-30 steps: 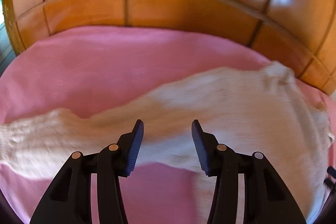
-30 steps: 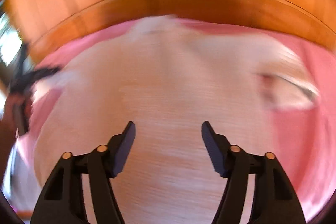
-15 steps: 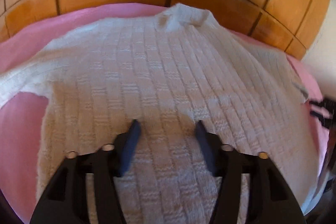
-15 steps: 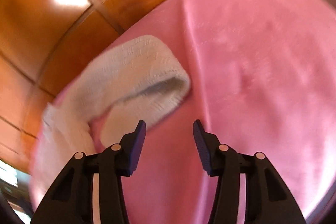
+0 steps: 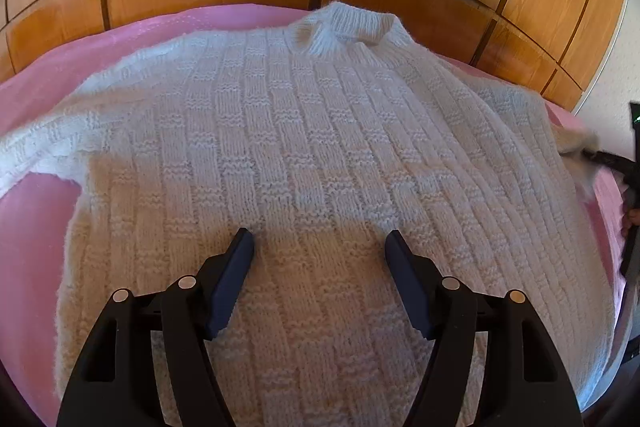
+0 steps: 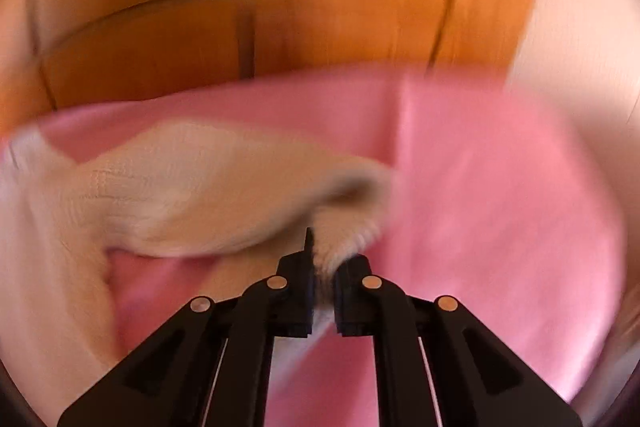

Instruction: Fold small clothes

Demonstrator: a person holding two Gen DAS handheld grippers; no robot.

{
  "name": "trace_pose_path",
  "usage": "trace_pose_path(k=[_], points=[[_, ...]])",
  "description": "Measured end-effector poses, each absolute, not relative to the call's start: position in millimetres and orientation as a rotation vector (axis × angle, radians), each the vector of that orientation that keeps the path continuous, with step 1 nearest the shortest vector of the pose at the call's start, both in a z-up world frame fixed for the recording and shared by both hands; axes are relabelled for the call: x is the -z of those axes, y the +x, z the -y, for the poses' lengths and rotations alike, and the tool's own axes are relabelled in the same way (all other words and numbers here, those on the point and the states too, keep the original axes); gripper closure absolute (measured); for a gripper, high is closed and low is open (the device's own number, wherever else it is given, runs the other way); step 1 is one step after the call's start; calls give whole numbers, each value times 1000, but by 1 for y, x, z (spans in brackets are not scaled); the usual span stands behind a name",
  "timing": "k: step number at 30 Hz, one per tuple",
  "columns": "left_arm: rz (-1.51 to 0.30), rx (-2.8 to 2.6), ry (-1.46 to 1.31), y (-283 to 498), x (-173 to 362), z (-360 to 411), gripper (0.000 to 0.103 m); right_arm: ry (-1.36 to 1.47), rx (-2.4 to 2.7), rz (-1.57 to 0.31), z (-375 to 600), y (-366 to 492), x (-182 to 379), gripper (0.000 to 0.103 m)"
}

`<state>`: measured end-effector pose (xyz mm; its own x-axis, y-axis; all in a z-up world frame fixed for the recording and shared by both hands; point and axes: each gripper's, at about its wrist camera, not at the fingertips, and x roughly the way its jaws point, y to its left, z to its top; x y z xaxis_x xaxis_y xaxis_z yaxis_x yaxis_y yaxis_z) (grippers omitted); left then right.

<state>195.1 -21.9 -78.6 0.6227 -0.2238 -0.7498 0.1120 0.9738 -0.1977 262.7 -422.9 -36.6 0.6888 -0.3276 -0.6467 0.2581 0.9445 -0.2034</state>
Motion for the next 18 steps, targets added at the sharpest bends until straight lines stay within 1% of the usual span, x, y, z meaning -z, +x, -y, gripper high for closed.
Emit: trace_pose_path(k=[1, 2, 4, 6, 8, 9, 10, 11, 12, 13, 16, 18], points=[[-877, 200, -140, 195, 79, 22, 33, -218, 358, -696, 419, 257, 24, 97], [-876, 201, -141, 194, 79, 22, 33, -398, 411, -623, 412, 247, 11, 97], [-874, 202, -145, 194, 79, 21, 33, -616, 468, -546, 407, 232, 3, 97], [-873, 205, -152, 193, 79, 20, 33, -864, 555, -496, 408, 219, 17, 97], [-871, 206, -157, 193, 78, 19, 33, -1013, 595, -532, 421, 214, 47, 96], [-871, 206, -158, 193, 78, 19, 33, -1060, 611, -564, 430, 211, 64, 92], [-871, 206, -159, 192, 78, 19, 33, -1091, 627, -587, 437, 209, 77, 73], [-871, 206, -159, 192, 79, 19, 33, -1138, 665, -636, 450, 205, 98, 44], [-871, 205, -159, 192, 79, 20, 33, -1148, 687, -673, 459, 200, 110, 37], [-871, 205, -159, 193, 79, 20, 33, -1118, 687, -735, 469, 190, 121, 38], [-870, 206, -160, 192, 79, 20, 32, -1013, 687, -798, 480, 164, 125, 38], [-871, 213, -160, 192, 80, 20, 30, -841, 669, -858, 488, 142, 114, 37]])
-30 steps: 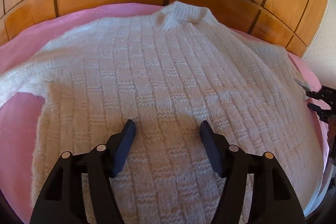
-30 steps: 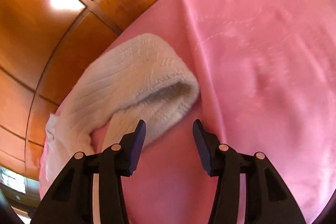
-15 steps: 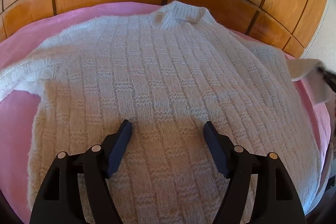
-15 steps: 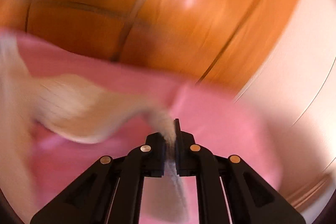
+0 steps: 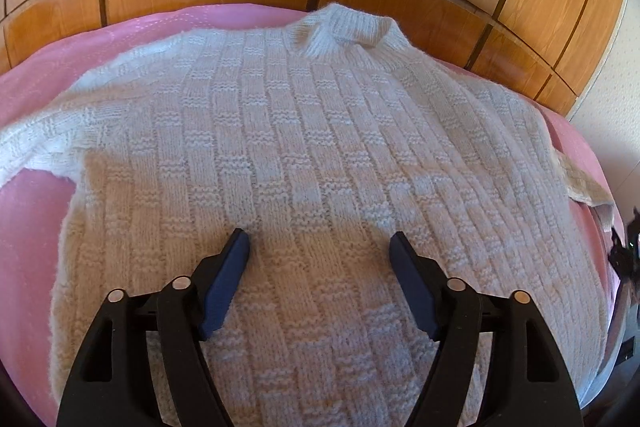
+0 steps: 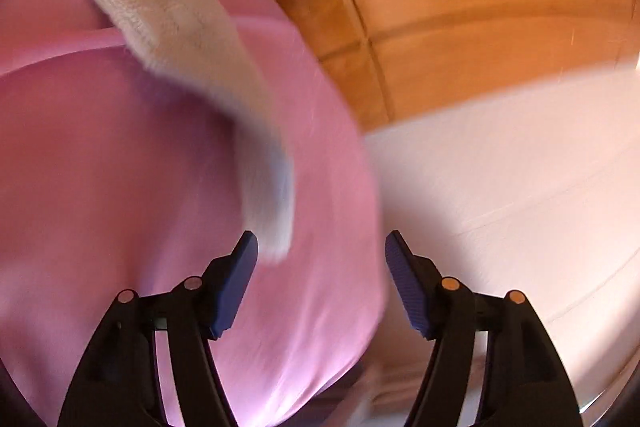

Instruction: Fold small clothes

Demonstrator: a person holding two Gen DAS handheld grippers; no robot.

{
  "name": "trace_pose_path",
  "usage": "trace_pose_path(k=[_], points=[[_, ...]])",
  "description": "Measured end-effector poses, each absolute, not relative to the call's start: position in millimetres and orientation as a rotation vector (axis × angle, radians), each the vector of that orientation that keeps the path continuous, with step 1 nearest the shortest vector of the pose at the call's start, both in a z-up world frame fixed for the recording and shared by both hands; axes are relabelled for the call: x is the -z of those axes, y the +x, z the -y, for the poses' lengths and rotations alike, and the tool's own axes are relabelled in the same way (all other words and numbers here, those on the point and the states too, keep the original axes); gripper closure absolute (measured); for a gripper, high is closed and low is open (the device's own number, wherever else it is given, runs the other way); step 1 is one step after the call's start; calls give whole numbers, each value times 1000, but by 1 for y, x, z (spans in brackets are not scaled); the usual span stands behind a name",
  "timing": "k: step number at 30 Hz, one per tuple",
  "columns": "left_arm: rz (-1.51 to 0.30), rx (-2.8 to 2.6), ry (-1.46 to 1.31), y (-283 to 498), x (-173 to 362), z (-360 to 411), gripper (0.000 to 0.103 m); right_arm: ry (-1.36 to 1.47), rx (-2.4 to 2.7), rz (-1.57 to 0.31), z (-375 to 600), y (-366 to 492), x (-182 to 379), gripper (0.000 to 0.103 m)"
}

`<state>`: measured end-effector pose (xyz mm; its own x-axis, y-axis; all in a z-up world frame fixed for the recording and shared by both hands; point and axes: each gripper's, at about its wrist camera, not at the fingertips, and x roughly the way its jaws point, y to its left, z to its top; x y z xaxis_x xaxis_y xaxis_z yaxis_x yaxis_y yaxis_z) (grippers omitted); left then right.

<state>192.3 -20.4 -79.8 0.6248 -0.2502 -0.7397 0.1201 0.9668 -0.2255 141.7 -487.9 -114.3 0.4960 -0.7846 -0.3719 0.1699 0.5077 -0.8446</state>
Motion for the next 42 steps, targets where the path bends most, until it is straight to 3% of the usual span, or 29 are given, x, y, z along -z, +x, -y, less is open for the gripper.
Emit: trace_pose_path(k=[4, 9, 12, 15, 21, 22, 23, 25, 30, 34, 37, 39, 41, 42], points=[[-872, 210, -152, 192, 80, 22, 29, -150, 490, -892, 513, 118, 76, 36], [-876, 206, -135, 192, 80, 25, 28, 866, 248, -691, 575, 138, 73, 34], [-876, 205, -131, 192, 80, 25, 27, 1139, 233, -591, 597, 163, 87, 32], [-877, 205, -125, 192, 80, 26, 27, 1198, 293, -585, 609, 197, 91, 34], [-877, 208, -126, 192, 81, 27, 27, 1054, 408, -680, 627, 247, 85, 70], [-877, 207, -126, 192, 81, 27, 27, 1011, 394, -708, 622, 255, 81, 88], [-877, 207, -127, 192, 81, 27, 27, 961, 383, -724, 621, 258, 75, 95], [-877, 208, -128, 192, 81, 27, 27, 805, 349, -698, 608, 257, 44, 96], [-879, 208, -120, 192, 82, 28, 25, 421, 281, -412, 573, 228, -47, 96], [-884, 203, -115, 192, 82, 29, 25, 347, 387, -625, 583, 250, 2, 96], [-920, 210, -91, 198, 75, 31, 25, 406, 432, -719, 594, 253, 39, 80], [-923, 229, -83, 208, 65, 31, 28, 436, 432, -746, 595, 250, 49, 76], [-889, 261, -80, 225, 47, 33, 33, 431, 429, -760, 590, 238, 51, 40], [-866, 269, -68, 235, 38, 36, 33, 429, 429, -751, 589, 234, 52, 39]])
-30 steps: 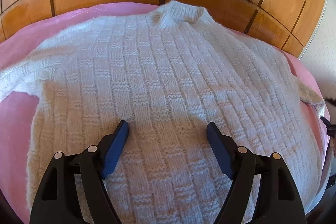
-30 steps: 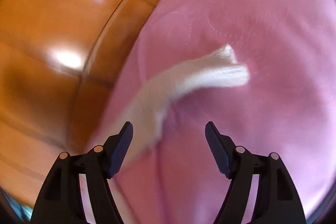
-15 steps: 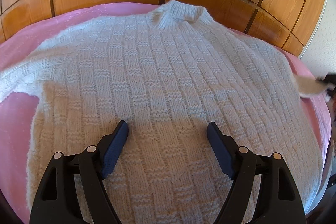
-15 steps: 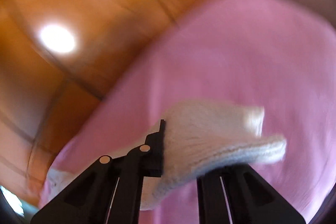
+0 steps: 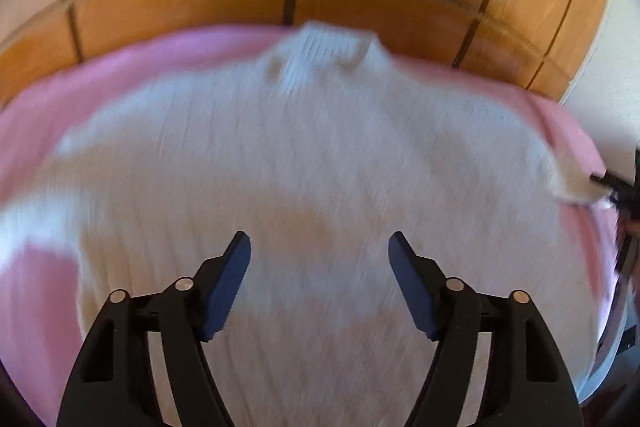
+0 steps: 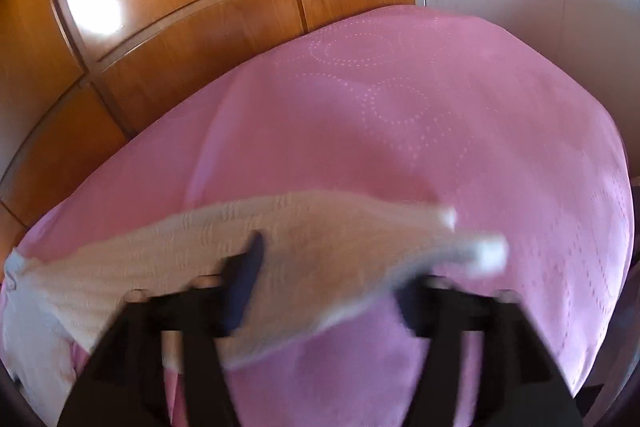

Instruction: Fold small clothes

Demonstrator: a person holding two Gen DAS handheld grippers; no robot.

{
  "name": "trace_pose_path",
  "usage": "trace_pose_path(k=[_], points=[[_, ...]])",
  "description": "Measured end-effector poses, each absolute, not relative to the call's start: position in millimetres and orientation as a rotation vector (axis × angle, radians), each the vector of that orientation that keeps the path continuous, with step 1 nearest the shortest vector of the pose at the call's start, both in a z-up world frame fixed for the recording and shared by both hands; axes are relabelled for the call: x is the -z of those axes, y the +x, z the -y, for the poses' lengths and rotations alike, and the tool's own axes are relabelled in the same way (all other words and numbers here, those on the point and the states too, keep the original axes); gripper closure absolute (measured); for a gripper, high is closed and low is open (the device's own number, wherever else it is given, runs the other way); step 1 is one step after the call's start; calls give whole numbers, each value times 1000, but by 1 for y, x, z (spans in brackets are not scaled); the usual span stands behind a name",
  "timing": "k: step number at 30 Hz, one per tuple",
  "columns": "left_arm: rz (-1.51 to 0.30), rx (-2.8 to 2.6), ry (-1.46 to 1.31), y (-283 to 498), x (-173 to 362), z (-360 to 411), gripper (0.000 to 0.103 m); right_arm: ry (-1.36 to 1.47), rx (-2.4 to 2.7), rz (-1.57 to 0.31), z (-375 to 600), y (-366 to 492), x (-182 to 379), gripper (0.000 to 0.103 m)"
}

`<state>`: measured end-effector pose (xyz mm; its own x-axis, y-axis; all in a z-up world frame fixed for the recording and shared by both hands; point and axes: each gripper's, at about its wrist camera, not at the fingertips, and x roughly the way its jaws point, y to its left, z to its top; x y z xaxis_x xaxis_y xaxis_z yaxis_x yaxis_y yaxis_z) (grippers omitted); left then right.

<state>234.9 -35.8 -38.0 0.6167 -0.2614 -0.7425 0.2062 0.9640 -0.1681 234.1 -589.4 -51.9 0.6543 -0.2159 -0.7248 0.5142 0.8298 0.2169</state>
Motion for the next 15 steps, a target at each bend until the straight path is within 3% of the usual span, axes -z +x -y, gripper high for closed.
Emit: trace_pose_path(k=[6, 15], points=[[-773, 392, 93, 307, -6, 96, 33, 459, 365, -730, 578, 214, 44, 33], [-885, 510, 326, 400, 23, 199, 33, 815, 177, -750, 601, 219, 68, 28]])
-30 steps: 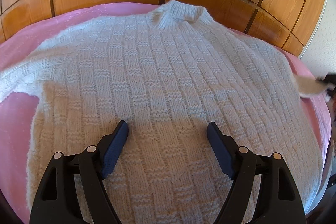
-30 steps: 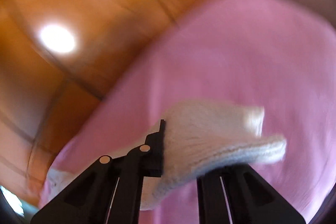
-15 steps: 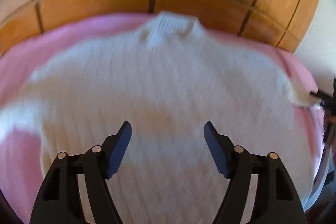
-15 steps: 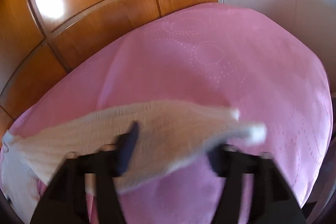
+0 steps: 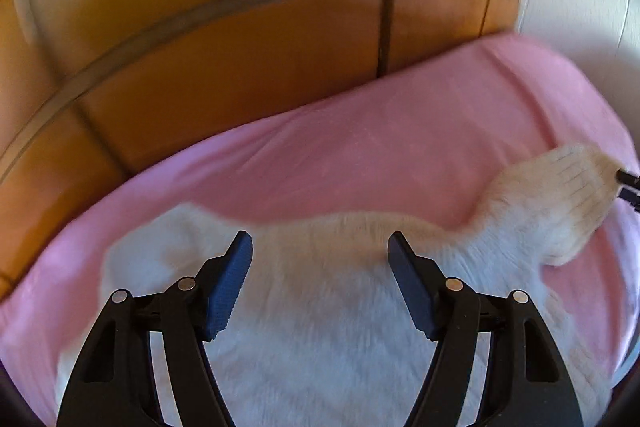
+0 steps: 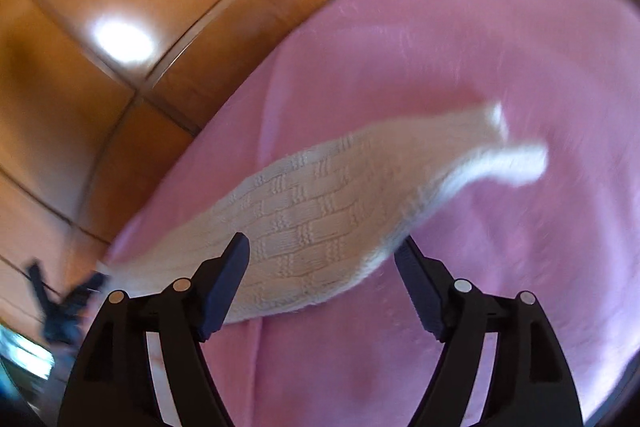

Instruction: Fold small clothes

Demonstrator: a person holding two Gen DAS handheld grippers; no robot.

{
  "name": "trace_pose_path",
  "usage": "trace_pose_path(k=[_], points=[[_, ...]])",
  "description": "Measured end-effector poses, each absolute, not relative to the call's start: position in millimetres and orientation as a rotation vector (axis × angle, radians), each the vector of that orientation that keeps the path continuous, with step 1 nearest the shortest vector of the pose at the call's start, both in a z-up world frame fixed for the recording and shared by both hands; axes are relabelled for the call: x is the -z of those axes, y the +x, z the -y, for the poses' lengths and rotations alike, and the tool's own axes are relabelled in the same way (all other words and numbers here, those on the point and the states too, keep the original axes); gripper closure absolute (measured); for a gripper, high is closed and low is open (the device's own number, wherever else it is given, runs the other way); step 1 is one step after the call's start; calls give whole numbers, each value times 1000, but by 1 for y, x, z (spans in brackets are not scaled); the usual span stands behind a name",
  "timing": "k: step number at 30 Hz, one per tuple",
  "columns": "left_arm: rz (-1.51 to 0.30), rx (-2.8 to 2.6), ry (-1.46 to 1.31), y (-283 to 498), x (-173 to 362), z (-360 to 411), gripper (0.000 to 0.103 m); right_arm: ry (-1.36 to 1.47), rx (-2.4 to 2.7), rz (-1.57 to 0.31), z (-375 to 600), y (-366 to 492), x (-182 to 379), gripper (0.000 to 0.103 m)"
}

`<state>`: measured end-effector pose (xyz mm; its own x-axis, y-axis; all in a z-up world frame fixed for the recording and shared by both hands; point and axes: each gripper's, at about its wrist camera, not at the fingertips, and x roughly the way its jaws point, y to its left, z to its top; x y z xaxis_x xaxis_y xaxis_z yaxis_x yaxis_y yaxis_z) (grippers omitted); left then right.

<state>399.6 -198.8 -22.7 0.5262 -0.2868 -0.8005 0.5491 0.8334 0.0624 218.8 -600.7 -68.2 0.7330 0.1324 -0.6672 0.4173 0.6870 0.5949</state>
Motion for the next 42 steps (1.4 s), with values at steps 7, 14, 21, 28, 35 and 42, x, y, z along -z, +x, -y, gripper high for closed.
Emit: trace_pose_path(k=[7, 14, 21, 28, 35, 42], points=[[-961, 627, 462, 427, 60, 228, 45, 852, 232, -704, 617, 228, 75, 38], [-881, 730, 568, 395, 57, 234, 99, 772, 274, -727, 624, 253, 72, 96], [-660, 530, 294, 381, 6, 194, 99, 545, 227, -465, 608, 235, -8, 96], [-797, 348, 330, 395, 53, 211, 95, 569, 336, -688, 616, 265, 48, 91], [-776, 253, 170, 356, 21, 147, 55, 636, 323, -685, 606, 238, 41, 39], [-854, 242, 13, 264, 30, 77, 55, 594, -4, -714, 522, 207, 25, 66]])
